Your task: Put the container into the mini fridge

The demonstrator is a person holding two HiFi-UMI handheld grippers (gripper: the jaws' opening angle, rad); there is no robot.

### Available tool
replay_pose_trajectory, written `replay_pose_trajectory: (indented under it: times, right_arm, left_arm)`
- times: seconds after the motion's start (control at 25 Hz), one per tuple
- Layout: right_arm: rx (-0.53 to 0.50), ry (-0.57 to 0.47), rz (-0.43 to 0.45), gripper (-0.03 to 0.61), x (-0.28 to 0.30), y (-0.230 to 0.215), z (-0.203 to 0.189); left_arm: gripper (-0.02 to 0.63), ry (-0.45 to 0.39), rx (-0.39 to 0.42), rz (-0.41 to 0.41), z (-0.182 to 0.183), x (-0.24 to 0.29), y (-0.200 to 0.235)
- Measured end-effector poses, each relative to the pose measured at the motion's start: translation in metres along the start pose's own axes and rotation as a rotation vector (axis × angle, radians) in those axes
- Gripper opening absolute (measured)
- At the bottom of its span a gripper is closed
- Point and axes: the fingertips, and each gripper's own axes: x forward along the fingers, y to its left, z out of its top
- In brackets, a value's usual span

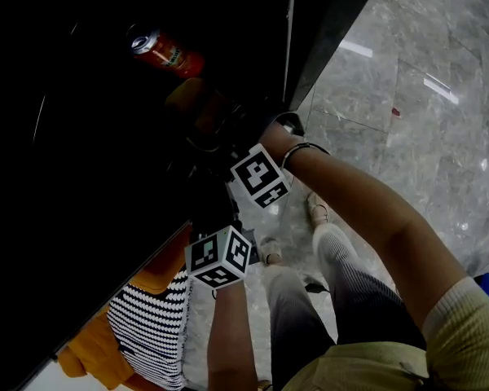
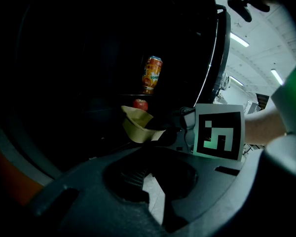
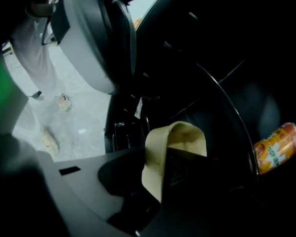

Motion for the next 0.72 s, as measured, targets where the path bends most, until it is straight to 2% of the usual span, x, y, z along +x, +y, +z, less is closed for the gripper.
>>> replay_pose_trajectory:
  times: [0.12, 0.44, 0.72]
  right_arm:
    - [0.012, -0.009, -0.001, 0.091, 0.000, -0.003, 0.001]
    - [0.075, -0.060, -0.023, 0.153, -0.005, -0.006, 0.005]
    - [0.127, -0.101, -0.070, 0.153, -0.022, -0.008, 0.009]
  left_arm:
    - [0.025, 0.003, 0.002, -0.004, 0.001, 0.004, -0.001]
    - [0.025, -0.011, 0.007, 0.011, 0.007, 0.009, -0.004]
    - [0.025, -0.015, 0.023, 0.013, 0.011, 0.010, -0.010]
